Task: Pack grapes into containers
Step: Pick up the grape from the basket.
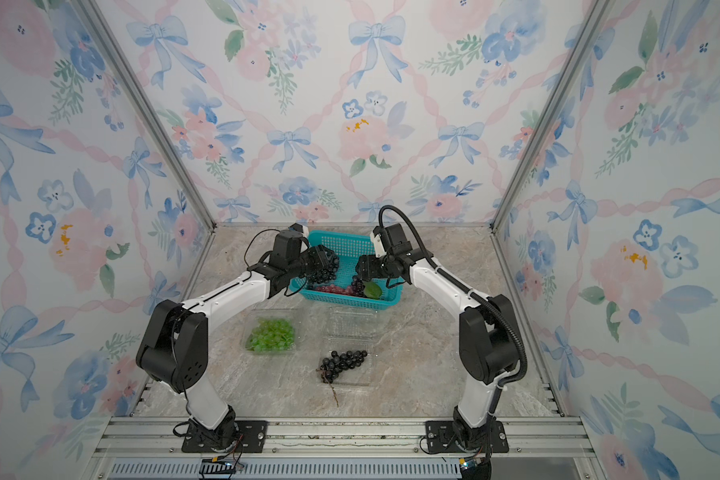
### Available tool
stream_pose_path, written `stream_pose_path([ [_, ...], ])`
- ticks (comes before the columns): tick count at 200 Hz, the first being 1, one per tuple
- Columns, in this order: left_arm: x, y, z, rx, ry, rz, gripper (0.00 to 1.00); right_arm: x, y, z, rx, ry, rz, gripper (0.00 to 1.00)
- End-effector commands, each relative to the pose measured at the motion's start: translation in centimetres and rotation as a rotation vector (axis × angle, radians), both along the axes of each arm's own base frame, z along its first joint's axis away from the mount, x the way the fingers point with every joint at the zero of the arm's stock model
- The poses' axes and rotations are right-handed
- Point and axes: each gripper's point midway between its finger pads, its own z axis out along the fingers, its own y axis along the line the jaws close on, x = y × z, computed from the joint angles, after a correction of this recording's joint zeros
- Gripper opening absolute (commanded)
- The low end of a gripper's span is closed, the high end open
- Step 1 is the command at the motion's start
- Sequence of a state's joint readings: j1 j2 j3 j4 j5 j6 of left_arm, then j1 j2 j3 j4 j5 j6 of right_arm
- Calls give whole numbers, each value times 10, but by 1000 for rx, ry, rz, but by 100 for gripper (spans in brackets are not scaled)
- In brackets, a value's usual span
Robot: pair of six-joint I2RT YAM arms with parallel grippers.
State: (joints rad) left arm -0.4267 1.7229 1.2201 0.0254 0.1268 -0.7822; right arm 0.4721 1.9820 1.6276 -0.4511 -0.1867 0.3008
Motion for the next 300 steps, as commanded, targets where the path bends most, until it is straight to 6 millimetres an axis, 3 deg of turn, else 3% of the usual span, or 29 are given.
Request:
stream_pose_path([
  [1, 2, 8, -10, 83, 9, 8, 57, -11, -1, -26, -76, 80, 58, 82],
  [112, 4, 9, -17, 80, 31, 3, 62, -3, 8, -110, -262, 239, 108, 86],
  [215, 4, 23, -8, 53, 23, 27, 63, 2, 10, -151, -426, 294, 104, 86],
  [235, 3, 24, -7, 51, 22, 26, 63, 3, 11, -153, -422, 299, 98, 73],
  [253, 3, 25, -7, 49, 23, 27, 63, 3, 13, -152, -408, 298, 95, 41],
  [269, 3, 27, -6, 46, 23, 28, 63, 4, 17, -144, -375, 281, 94, 20],
  [300, 2, 29, -2, 42, 14, 30, 63, 11, 19, -110, -328, 206, 80, 9],
])
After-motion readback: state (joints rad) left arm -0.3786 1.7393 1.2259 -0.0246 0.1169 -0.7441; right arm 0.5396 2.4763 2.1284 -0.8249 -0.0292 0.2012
